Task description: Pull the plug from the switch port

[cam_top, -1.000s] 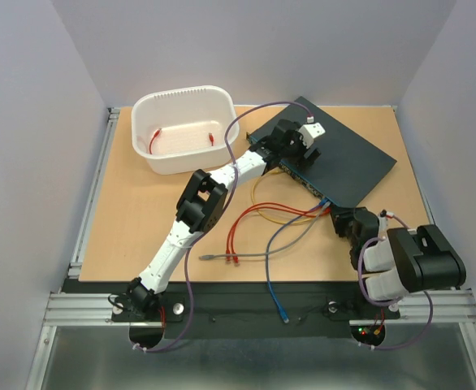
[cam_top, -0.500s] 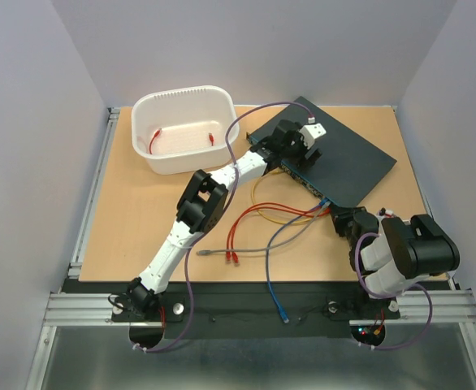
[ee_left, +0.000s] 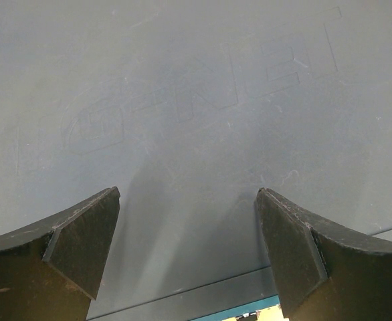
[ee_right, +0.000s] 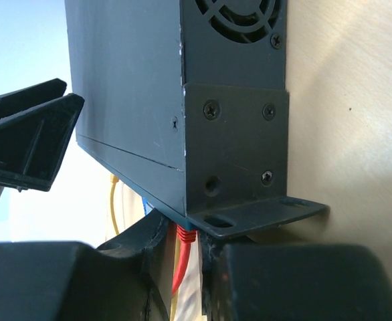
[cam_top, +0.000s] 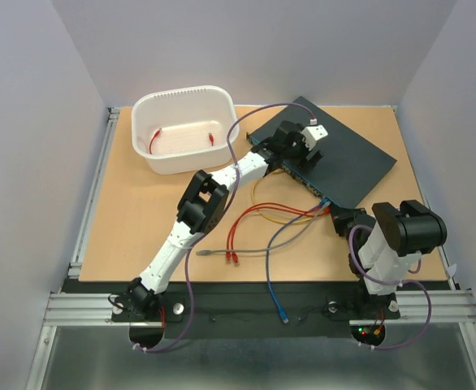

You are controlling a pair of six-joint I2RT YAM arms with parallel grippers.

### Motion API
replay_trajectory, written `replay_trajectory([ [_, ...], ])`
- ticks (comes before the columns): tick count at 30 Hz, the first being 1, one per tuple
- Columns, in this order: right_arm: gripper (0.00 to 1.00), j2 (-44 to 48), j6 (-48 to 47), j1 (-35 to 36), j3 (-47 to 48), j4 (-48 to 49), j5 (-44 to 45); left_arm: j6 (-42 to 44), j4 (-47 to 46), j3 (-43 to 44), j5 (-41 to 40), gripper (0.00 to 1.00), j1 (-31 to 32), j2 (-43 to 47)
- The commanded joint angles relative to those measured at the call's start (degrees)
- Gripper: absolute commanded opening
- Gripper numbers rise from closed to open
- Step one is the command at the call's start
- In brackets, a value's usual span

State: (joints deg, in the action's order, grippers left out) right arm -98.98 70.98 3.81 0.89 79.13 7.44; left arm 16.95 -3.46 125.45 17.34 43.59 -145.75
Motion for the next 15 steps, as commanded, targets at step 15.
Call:
replay_trajectory([
  [15, 0.00, -6.84, -0.14, -1.35, -3.52, 12.36, 0.03, 49.49, 29.48, 1.29, 13.42, 0.99, 0.70, 9.17],
])
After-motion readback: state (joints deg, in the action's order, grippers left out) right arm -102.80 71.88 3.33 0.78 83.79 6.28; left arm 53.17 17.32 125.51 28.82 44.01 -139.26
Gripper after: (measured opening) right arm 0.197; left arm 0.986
